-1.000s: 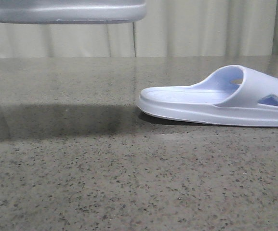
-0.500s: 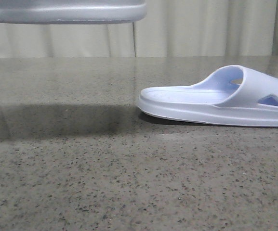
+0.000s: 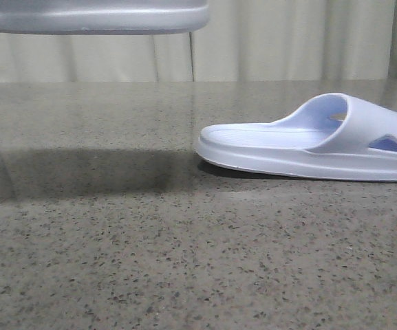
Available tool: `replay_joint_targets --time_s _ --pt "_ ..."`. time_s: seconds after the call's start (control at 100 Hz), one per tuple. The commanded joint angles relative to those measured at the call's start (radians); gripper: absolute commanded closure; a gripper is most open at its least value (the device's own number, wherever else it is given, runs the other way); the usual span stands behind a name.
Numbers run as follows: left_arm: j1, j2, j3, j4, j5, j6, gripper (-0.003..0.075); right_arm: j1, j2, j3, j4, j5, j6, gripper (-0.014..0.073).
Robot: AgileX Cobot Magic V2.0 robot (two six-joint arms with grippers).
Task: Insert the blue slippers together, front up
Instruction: 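Grasp the heel rim of the other slipper with the right gripper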
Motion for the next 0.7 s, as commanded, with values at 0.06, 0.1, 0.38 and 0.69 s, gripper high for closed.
replay_joint_targets --time_s 0.06,0.1,0.38,0.69 --pt "-0.001 0.006 -0.037 -0.028 -0.028 0.001 0.0704 -0.004 -0.006 -0.015 0.046 0.069 0.002 0.0130" --pt "-0.001 0.006 -0.037 -0.028 -0.028 0.001 0.0704 -0.004 -0.006 -0.015 0.053 0.077 0.002 0.0130" --pt "-0.001 0.006 -0.037 -0.028 -0.028 0.001 0.0704 -0.004 -0.006 -0.015 0.075 0.100 0.002 0.0179" --pt "-0.001 0.006 -0.037 -0.030 -0.028 0.001 0.0704 -0.004 -0.006 -0.015 0.081 0.094 0.002 0.0372"
